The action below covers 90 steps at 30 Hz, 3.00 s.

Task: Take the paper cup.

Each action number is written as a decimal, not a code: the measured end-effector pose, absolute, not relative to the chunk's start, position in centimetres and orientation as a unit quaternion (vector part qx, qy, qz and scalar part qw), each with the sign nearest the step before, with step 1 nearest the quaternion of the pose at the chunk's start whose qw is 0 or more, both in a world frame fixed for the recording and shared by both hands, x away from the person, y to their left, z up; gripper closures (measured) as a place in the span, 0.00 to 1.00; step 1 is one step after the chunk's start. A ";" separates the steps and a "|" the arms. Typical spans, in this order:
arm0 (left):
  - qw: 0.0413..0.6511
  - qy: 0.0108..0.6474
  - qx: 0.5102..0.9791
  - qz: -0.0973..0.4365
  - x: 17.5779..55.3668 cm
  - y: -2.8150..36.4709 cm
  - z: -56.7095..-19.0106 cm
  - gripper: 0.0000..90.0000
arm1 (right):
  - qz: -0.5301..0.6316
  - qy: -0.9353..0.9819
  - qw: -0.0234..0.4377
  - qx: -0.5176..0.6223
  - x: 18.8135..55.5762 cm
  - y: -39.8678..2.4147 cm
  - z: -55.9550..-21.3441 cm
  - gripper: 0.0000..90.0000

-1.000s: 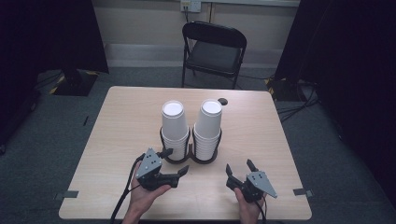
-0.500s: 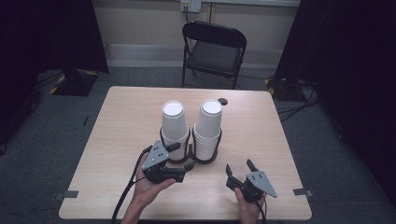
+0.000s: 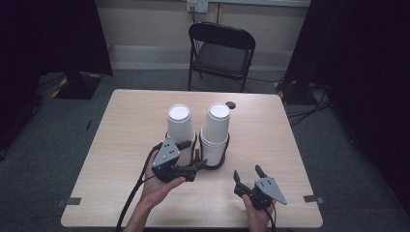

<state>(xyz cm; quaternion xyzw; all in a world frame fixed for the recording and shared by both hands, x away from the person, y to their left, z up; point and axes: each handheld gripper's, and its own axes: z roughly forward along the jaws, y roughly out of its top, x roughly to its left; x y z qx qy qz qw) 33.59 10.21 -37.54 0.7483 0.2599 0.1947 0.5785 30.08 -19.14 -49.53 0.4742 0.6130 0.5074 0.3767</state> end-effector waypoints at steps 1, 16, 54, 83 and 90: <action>0.587 0.260 0.743 0.190 33.7 10.1 -37.5 0.24 | 0.507 0.612 0.377 0.474 30.1 -19.1 -49.5 0.21; 0.581 0.238 0.750 0.206 34.5 9.1 -35.1 0.18 | 0.510 0.611 0.378 0.473 30.0 -19.2 -49.5 0.21; 0.543 0.259 0.772 0.208 40.1 5.6 -30.1 0.19 | 0.518 0.617 0.365 0.467 30.0 -19.3 -49.5 0.23; 0.478 0.279 0.809 0.201 44.0 2.5 -31.0 0.18 | 0.519 0.622 0.361 0.462 30.1 -19.2 -49.5 0.25; 0.453 0.278 0.824 0.194 44.6 1.9 -31.5 0.18 | 0.520 0.621 0.361 0.462 30.0 -19.2 -49.5 0.25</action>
